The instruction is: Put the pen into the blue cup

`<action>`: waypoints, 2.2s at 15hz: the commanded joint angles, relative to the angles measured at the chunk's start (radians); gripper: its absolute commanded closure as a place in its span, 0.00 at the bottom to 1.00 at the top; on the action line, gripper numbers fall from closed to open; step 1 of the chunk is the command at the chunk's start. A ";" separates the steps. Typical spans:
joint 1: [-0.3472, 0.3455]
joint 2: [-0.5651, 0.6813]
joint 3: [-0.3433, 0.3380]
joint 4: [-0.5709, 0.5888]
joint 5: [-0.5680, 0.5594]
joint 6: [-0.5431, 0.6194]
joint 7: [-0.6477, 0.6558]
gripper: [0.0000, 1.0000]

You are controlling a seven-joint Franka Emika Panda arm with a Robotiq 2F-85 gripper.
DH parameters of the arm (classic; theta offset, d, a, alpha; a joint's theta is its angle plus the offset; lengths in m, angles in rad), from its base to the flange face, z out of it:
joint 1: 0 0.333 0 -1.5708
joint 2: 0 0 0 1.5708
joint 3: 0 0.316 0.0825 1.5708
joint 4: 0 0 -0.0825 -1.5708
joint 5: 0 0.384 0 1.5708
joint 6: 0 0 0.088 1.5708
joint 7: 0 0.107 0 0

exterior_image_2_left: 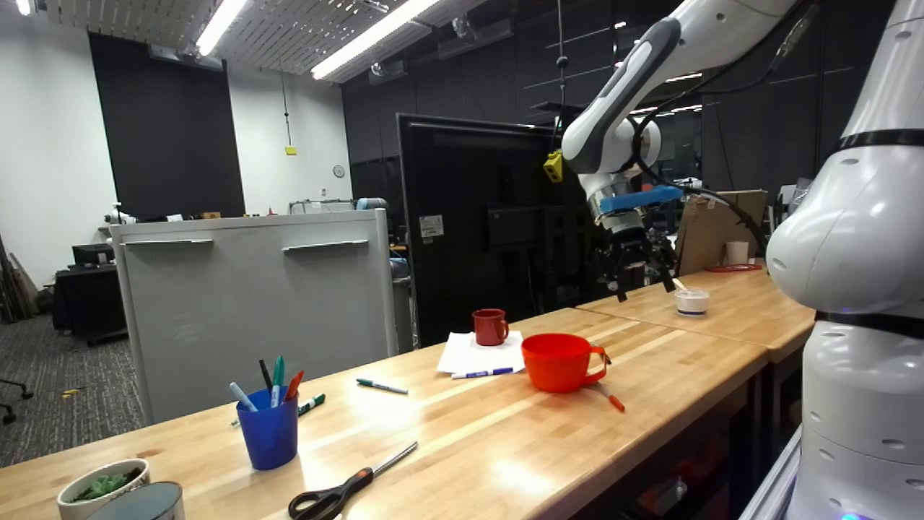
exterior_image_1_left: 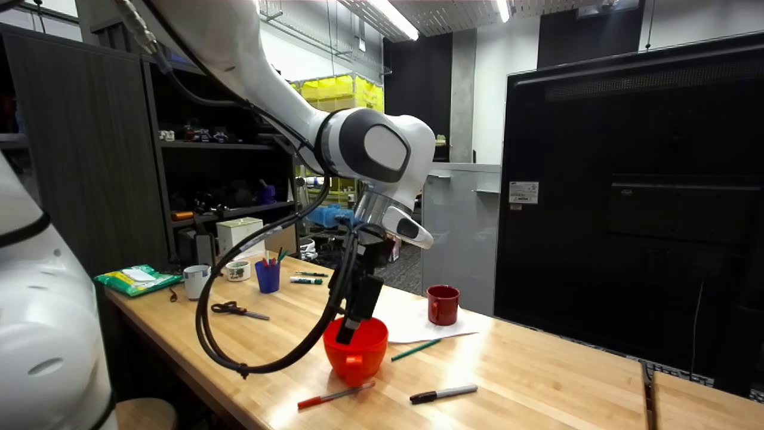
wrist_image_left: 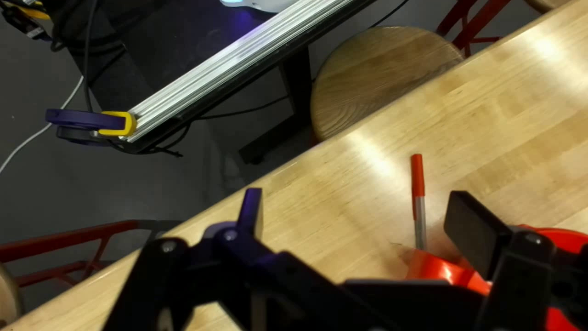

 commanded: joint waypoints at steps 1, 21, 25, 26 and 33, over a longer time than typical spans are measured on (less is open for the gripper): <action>-0.017 0.093 0.002 0.030 -0.043 0.039 0.130 0.00; -0.010 0.287 -0.056 0.069 -0.025 0.235 0.065 0.00; -0.008 0.348 -0.077 0.076 -0.025 0.346 0.086 0.00; -0.008 0.363 -0.082 0.076 -0.028 0.378 0.099 0.00; 0.008 0.378 -0.102 0.051 -0.049 0.576 0.178 0.00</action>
